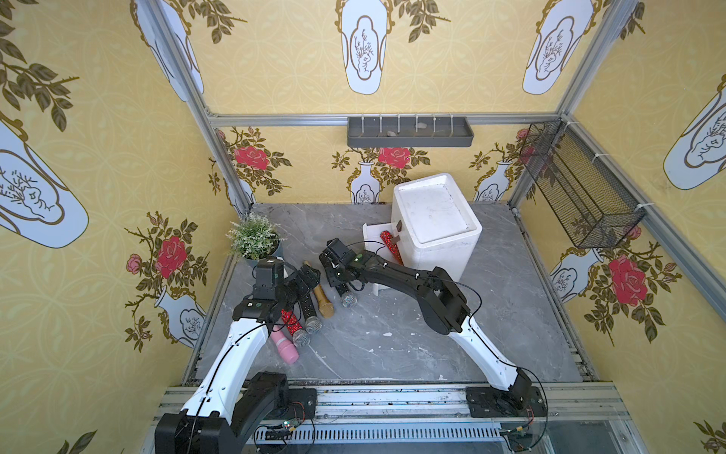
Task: Take the microphone out of the drawer
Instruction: Place the microphone at the center of the board.
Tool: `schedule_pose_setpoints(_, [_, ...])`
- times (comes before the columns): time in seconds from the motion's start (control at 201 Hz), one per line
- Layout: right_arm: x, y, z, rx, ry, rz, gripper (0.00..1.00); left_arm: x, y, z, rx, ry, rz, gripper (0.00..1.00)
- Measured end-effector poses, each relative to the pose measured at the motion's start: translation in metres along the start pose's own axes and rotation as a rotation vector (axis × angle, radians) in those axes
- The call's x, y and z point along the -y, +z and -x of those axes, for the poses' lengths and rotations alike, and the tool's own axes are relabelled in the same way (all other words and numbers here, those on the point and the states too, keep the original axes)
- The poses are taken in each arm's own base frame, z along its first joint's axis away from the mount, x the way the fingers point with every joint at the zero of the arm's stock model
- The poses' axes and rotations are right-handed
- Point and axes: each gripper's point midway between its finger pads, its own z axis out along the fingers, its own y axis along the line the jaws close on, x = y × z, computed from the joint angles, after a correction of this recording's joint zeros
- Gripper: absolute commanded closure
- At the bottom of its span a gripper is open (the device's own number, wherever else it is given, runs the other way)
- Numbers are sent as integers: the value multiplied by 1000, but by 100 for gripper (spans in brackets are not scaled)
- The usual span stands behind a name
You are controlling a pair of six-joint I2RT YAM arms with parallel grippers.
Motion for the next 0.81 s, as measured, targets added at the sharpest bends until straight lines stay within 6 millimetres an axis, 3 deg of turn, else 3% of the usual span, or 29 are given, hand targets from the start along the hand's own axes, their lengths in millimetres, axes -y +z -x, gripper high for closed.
schedule_pose_setpoints(0.254, [-6,-14,17,40,3,14,39,2,2,-2,-13,-8,-16,0])
schedule_pose_setpoints(0.523, [-18,-79,71,177,17,69,36,7,7,-6,-35,-26,-57,0])
schedule_pose_setpoints(0.647, [-5,-96,86,209,33,54,36,12,14,-10,-63,-44,-94,0])
schedule_pose_setpoints(0.806, [36,-116,103,245,50,-35,36,21,26,-15,-113,-61,-147,0])
